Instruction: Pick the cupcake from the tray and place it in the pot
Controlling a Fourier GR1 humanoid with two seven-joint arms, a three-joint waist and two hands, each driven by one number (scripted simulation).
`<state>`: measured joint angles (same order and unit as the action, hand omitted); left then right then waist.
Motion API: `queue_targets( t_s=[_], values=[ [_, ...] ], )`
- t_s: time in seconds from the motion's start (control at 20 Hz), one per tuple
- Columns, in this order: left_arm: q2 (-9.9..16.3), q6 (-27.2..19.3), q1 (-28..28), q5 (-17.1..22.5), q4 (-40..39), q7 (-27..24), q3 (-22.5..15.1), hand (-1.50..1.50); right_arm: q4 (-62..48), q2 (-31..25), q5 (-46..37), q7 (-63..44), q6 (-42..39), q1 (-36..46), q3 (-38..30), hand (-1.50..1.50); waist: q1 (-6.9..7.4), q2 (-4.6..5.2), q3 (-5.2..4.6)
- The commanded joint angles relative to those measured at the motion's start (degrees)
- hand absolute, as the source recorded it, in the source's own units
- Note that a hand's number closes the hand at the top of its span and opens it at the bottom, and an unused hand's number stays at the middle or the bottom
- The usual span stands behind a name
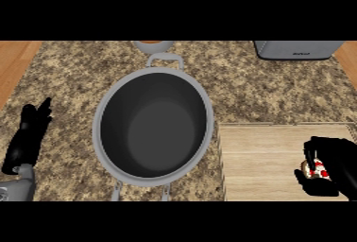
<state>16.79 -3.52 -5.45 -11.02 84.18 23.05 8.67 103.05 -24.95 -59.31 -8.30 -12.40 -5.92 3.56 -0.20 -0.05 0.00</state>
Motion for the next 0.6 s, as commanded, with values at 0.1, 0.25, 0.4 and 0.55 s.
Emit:
queue_targets(
  t_s=[0.1, 0.25, 0.4, 0.55],
  values=[
    [-1.0, 0.2, 0.3, 0.9, 0.5, 0.6, 0.2, 0.00, 12.0, 1.9, 6.4, 4.9, 5.3, -3.7, -4.5, 1.50, -0.92, -0.29, 0.00],
    [1.6, 0.6, -1.0, 0.9, -1.1, 0.2, 2.4, 0.00, 19.5, 1.2, 11.7, 6.2, 4.1, -0.3, -8.0, 1.50, -1.08, -0.31, -0.02],
    [0.6, 1.6, 3.2, 1.5, -0.5, -3.4, 1.7, 0.00, 28.0, 7.2, 16.7, 2.8, 3.7, 2.6, -5.0, 1.50, -0.33, -0.51, -0.10],
    [-1.1, 0.5, 2.7, 0.1, 0.0, -2.6, 0.0, 0.00, 34.3, 7.6, 18.5, -0.8, 1.7, 4.9, -5.5, 1.50, -0.10, -0.19, -0.08]
  ],
)
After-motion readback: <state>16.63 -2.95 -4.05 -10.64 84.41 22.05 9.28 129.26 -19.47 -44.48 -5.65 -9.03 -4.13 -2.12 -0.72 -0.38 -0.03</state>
